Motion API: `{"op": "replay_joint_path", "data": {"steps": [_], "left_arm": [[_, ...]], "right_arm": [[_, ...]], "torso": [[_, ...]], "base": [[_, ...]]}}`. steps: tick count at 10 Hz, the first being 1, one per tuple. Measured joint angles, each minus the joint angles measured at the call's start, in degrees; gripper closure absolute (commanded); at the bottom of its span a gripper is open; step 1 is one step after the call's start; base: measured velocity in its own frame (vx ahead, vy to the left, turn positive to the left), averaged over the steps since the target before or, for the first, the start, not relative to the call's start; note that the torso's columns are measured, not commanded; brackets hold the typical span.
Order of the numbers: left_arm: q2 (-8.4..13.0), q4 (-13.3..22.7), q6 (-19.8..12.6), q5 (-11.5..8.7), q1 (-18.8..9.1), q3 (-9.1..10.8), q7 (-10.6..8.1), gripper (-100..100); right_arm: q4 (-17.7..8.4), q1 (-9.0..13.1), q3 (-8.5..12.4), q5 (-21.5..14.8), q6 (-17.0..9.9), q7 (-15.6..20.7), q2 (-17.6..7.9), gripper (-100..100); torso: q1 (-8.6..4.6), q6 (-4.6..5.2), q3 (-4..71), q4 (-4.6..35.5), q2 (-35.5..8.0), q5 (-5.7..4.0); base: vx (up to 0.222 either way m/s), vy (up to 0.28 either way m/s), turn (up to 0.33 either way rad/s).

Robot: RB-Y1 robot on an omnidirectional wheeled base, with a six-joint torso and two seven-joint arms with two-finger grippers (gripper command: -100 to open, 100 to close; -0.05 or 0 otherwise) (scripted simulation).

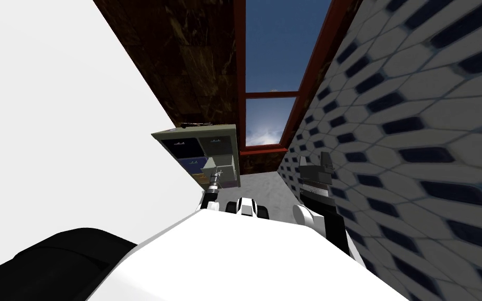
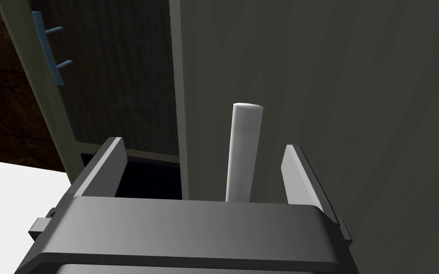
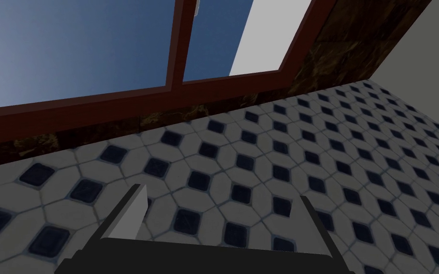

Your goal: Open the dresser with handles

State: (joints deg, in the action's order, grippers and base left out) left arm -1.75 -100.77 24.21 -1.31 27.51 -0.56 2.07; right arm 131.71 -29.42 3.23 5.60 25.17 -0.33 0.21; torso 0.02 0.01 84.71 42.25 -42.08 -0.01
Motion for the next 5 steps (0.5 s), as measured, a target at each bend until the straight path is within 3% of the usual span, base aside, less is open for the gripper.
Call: {"op": "replay_joint_path", "data": {"steps": [5], "left_arm": [[-0.1, -8.1, -5.5, -0.2, 3.3, -0.59, -0.05, -100]], "right_arm": [[0.0, 0.0, 0.0, 0.0, 0.0, 0.0, 0.0, 0]], "torso": [[-0.1, -0.04, -0.2, 0.2, -0.4, -0.1]], "base": [[0.005, 0.0, -0.02]]}}
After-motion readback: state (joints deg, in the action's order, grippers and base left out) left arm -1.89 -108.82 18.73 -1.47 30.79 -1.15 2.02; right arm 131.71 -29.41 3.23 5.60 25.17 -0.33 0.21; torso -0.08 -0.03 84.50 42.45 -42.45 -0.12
